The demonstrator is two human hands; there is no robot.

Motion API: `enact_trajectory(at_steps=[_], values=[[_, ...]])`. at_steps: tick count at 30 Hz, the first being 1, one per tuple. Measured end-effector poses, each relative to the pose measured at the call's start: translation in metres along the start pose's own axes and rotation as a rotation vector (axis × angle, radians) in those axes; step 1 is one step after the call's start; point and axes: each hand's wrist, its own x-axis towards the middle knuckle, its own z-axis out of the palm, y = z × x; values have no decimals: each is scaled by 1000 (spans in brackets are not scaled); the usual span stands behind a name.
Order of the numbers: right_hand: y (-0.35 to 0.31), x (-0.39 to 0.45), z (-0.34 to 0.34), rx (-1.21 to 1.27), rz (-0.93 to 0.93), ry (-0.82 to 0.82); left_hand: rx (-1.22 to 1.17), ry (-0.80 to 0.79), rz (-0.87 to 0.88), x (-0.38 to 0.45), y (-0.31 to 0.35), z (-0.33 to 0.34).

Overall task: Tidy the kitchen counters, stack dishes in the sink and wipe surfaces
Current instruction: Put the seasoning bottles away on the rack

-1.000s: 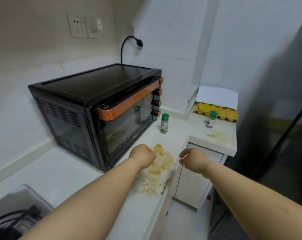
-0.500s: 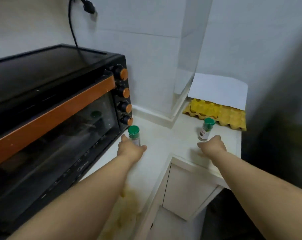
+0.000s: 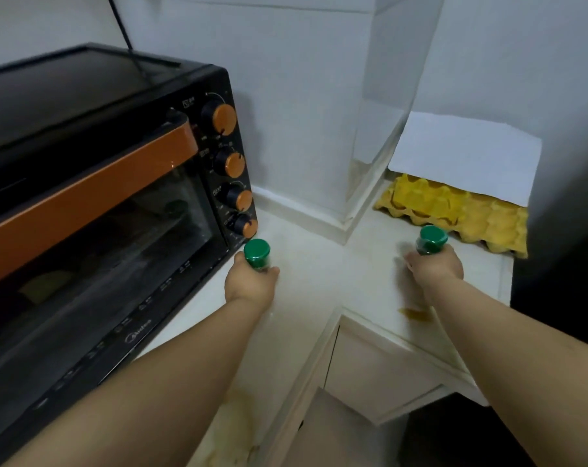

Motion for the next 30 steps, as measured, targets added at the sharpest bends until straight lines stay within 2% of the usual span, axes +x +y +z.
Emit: enact_trajectory(at_steps=[5,12,22,30], values=[[-7,-22,5,-13,-130,-85,-31,-48,8,-13,2,-12],[-31,-120,-8,23,-393,-222,-68,-95,105,-66,0,-72],[14,-325,-13,62,-566,-375,-103,-133,203,-185,-97,-200],[37,-456,13,-132,-711,-563,-150,30,133,-259,-188,-301]])
